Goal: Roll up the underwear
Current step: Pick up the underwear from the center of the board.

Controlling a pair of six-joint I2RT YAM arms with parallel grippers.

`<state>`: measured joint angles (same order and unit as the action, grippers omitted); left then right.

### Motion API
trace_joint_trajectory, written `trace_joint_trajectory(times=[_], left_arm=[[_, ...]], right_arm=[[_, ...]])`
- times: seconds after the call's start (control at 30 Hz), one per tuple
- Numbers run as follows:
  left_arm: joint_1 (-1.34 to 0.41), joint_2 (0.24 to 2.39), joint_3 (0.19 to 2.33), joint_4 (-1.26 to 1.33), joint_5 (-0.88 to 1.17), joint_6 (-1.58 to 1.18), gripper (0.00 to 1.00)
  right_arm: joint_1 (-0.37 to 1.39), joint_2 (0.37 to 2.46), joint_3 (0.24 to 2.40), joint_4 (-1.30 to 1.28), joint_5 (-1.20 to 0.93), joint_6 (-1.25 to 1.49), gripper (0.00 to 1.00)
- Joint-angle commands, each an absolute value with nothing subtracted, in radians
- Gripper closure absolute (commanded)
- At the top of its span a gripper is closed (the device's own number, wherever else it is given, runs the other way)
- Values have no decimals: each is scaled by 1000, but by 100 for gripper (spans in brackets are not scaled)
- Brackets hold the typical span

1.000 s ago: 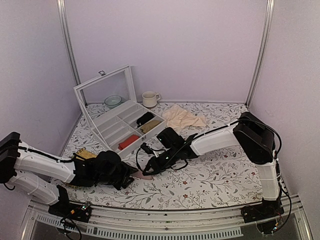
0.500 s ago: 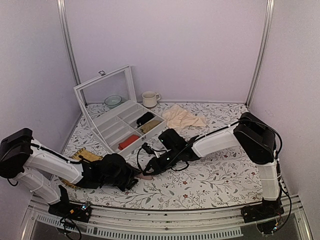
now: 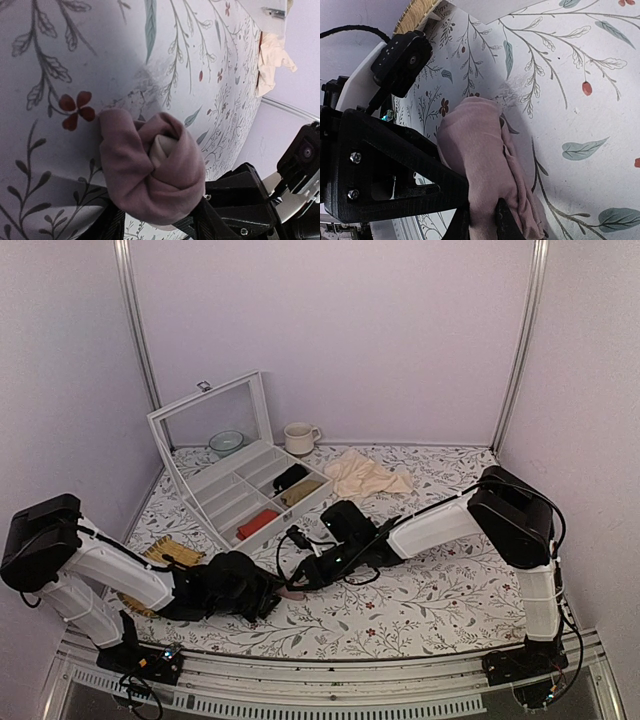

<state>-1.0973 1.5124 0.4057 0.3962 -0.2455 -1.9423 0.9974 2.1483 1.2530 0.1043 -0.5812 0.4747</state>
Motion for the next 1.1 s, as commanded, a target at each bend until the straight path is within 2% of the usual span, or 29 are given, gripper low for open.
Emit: trace_joint_trajectory(times=[0.0, 0.27, 0.63, 0.8, 0.87, 0.93, 1.07], left_arm=[[-1140, 1536, 375, 448, -216, -1939, 54], [-1166, 1502, 371, 399, -216, -1939, 54], [-1184, 1530, 300, 484, -216, -1939, 54], [-1185, 1450, 313, 325, -216, -1939, 54], [-1185, 1407, 361, 173, -710, -2136, 36], [-1186, 1385, 382, 99, -742, -2161, 34], [-1182, 1395, 367, 133, -749, -2176, 33]], right_arm=[[1029, 2250, 1163, -138, -457, 479, 100], [1031, 2252, 1158, -116, -479, 487, 100], [1034, 2240, 1100, -38, -544, 528, 100], [1036, 2232, 1087, -42, -533, 518, 100], [1036, 2234, 1092, -44, -534, 515, 100], [1037, 2239, 1106, -52, -533, 511, 100], [1037, 2244, 1131, -68, -535, 503, 100]])
